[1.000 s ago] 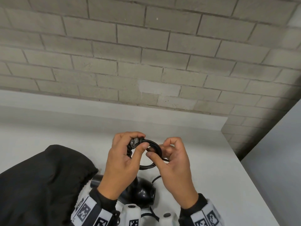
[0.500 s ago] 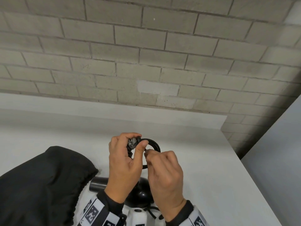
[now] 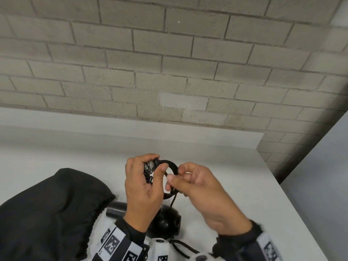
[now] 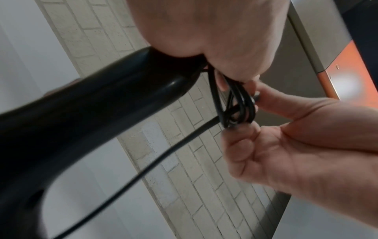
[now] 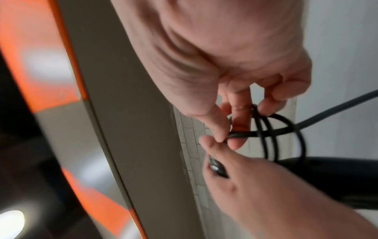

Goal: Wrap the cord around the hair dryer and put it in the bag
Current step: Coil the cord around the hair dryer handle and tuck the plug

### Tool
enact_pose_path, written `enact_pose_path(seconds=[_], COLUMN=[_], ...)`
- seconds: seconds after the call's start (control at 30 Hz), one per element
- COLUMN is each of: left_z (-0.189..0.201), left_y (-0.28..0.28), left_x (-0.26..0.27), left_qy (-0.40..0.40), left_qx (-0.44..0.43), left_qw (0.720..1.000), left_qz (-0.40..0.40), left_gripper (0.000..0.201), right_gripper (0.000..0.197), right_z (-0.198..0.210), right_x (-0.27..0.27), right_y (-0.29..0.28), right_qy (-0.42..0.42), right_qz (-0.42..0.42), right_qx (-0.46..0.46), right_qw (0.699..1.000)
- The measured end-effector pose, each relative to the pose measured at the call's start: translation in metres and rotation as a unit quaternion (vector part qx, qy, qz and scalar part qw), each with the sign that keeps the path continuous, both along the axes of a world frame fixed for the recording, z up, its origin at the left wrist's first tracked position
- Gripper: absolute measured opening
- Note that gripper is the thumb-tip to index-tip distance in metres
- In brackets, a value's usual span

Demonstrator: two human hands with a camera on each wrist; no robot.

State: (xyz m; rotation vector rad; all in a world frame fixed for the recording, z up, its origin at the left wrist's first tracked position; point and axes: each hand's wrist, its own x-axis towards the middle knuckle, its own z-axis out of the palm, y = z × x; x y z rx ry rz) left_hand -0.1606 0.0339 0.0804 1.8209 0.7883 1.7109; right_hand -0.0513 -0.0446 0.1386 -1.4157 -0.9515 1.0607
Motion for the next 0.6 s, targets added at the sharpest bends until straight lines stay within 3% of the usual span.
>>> enact_pose_path(seconds=[0.17,0.33,0.5,0.6], left_z=[-0.002,0.000,0.001,0.001], left_y=[0.001,0.004,0.008,0.008], left_x=[0.001,0.000,0.000,0.002], left_qy=[-0.006,0.021,0.010,0.007], left_qx=[-0.002,0.024,-0.006,-0.019], left_qw=[1.000,0.999,1.000,0.999], left_qz=[-0.002,-0.019,-0.021,-0.029], left_gripper=[0.027,0.031,0.016,0.019], right_gripper=[0.012,0.019,0.024,0.019], right_z=[0.009,-0.003,-0.015,-0.025], right_x=[0.013,0.013,0.006,0.001], right_y=[0.001,0.001,-0.007,-0.013], right_qy=[0.165,0.191,0.057,-0.154], right_qz=[0.055,0.048,0.018,-0.025], right_qx=[-0.031,-0.014,0.032,0.058], right_qw=[0.984,0.980,0.998,0.986])
